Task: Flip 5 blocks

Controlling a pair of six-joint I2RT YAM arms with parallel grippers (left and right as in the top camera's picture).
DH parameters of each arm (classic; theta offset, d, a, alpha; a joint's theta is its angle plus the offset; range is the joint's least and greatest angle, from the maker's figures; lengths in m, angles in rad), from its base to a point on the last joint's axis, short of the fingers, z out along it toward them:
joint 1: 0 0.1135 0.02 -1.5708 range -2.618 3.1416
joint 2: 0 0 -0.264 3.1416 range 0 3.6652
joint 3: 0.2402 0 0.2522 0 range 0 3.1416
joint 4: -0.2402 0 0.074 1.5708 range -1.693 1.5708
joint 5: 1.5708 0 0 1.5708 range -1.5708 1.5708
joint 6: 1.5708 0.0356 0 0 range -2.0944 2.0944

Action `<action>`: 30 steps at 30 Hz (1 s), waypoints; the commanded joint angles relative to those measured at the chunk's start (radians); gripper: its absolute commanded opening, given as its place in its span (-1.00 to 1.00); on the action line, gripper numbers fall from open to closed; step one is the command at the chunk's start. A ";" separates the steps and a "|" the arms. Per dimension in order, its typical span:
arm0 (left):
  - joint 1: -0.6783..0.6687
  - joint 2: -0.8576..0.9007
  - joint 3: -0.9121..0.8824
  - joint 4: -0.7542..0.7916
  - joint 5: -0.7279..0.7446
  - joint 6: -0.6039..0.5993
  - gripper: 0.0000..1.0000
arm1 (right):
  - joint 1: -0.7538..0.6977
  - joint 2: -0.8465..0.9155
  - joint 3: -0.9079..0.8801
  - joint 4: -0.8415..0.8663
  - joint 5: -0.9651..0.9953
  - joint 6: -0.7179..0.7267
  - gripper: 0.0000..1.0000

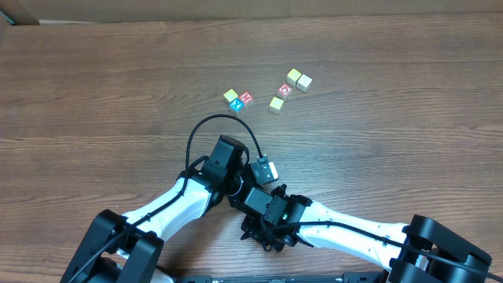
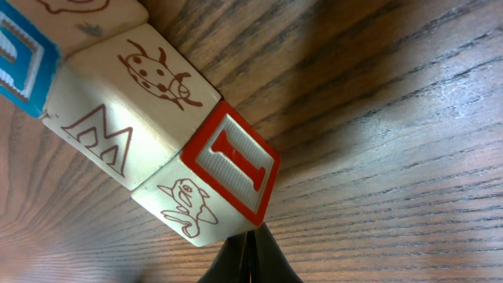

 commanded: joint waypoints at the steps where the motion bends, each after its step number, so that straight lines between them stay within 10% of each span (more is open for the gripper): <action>1: -0.007 0.013 -0.013 -0.002 0.025 0.008 -0.92 | 0.007 0.002 0.012 0.011 0.013 0.012 -0.92; 30: -0.007 0.013 -0.013 -0.003 0.025 0.008 -0.92 | 0.019 0.002 0.012 0.023 0.014 0.031 -0.92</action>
